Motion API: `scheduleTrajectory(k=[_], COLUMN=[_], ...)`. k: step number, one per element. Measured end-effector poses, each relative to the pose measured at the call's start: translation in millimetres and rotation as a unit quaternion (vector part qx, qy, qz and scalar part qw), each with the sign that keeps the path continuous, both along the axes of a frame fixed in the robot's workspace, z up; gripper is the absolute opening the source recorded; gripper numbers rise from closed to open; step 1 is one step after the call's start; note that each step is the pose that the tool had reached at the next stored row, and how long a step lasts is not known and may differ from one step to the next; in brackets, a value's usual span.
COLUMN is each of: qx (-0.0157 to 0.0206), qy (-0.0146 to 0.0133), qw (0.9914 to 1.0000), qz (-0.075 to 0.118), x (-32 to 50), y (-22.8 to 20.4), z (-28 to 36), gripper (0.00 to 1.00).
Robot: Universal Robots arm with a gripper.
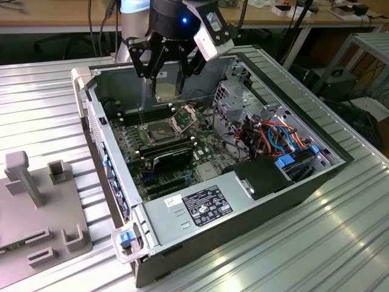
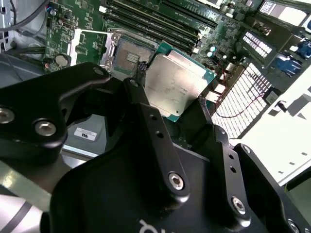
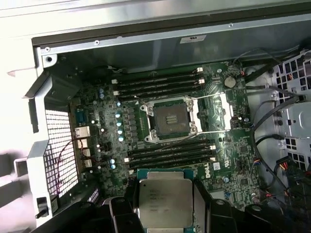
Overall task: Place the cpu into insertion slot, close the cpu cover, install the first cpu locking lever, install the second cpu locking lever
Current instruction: 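Place the cpu into insertion slot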
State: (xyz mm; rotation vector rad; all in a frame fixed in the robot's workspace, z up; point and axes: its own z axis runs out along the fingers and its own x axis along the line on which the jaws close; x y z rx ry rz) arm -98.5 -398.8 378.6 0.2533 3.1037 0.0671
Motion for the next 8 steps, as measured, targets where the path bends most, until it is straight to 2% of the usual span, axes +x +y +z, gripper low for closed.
scheduleTrajectory(k=[1,8], qx=[0.0000,0.0000], qy=[0.0000,0.0000], qw=[0.99997,0.99997], qz=[-0.007,-0.007], x=[1.1,1.2], y=[0.0,0.0], z=[-1.5,-1.8], gripper=[0.55,0.55])
